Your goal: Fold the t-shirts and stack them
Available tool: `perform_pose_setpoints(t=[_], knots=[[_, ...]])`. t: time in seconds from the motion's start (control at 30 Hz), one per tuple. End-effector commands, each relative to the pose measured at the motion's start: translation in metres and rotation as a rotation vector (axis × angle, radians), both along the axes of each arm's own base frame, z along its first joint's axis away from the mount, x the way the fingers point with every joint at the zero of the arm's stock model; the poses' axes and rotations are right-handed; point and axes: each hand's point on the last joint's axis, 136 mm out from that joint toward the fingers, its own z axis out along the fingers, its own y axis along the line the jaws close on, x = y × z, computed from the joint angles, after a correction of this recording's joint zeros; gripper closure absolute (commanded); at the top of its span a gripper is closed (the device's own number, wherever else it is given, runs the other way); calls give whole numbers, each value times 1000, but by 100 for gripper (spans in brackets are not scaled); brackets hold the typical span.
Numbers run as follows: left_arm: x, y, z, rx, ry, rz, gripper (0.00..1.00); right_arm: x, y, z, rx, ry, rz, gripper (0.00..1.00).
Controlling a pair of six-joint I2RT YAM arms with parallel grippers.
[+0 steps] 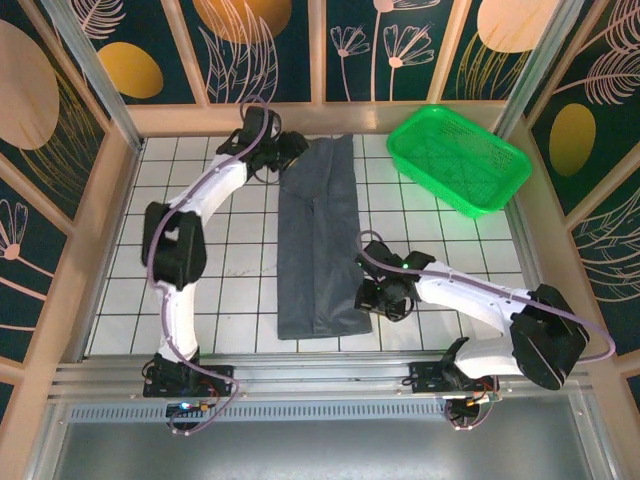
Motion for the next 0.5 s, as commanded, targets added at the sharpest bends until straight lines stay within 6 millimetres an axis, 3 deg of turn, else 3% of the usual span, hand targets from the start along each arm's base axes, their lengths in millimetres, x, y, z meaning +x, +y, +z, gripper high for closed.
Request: perform_pose_setpoints(t=[0.0, 0.1, 0.23, 0.37, 0.47], knots=[[-81, 35, -65, 179, 201, -36, 58, -7, -5, -16, -39, 15, 97, 50], [-152, 59, -95, 245, 315, -89, 59, -9, 6, -24, -18, 33, 146, 51], [-236, 87, -118, 291, 439, -143, 58, -11, 18, -31, -16, 74, 188, 54], [-298, 99, -134, 298, 546, -199, 58, -23, 14, -47, -62, 140, 206, 63], [-333, 93, -140, 250, 596, -226, 57, -26, 14, -48, -66, 147, 208, 74]])
